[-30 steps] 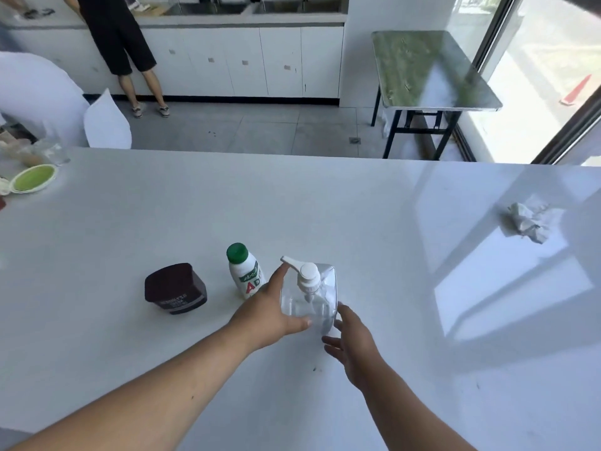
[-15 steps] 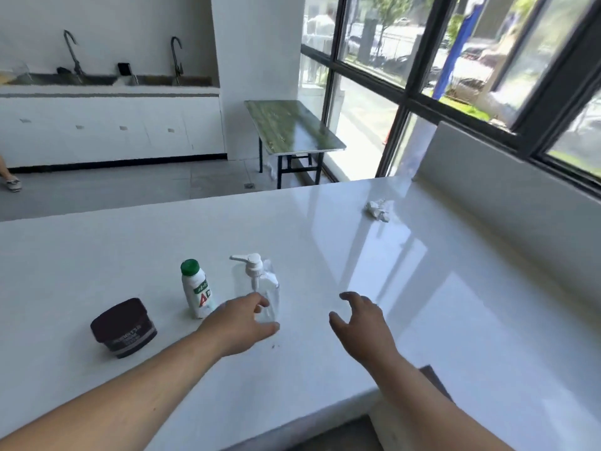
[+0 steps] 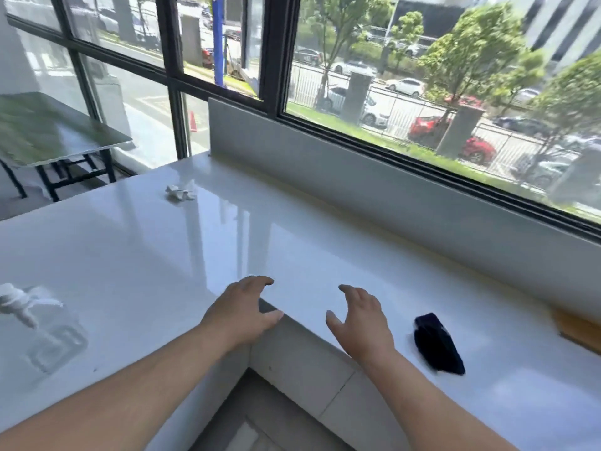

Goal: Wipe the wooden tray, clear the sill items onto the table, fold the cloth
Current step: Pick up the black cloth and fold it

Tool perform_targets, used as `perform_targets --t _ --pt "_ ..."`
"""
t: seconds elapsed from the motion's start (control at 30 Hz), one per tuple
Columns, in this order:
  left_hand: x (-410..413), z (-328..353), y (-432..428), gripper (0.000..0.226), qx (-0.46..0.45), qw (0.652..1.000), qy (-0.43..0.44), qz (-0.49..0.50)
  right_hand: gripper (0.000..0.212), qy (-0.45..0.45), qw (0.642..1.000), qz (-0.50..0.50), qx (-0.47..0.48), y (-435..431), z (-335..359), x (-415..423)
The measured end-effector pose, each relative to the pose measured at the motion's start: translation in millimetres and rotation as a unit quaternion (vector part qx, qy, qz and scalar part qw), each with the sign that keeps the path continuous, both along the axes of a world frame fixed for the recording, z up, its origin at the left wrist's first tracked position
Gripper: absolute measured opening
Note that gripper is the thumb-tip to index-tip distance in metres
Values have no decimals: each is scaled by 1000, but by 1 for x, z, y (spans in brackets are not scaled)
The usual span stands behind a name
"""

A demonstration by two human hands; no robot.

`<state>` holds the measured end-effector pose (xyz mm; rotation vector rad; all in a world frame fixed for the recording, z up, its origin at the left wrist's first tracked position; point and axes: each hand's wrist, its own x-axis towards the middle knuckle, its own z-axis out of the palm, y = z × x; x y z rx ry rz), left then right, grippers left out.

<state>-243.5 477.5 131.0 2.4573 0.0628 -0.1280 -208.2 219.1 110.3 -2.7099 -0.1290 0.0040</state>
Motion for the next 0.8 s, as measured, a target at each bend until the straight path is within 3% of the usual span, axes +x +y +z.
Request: perform_targets --t 0.43,0.8 --pt "95 -27 -232 73 39 986 29 -157 65 56 980 -185 40 -235 -38 9" --pt "212 -75 -403 65 67 980 99 -158 70 229 962 -148 0 -377 -117 122"
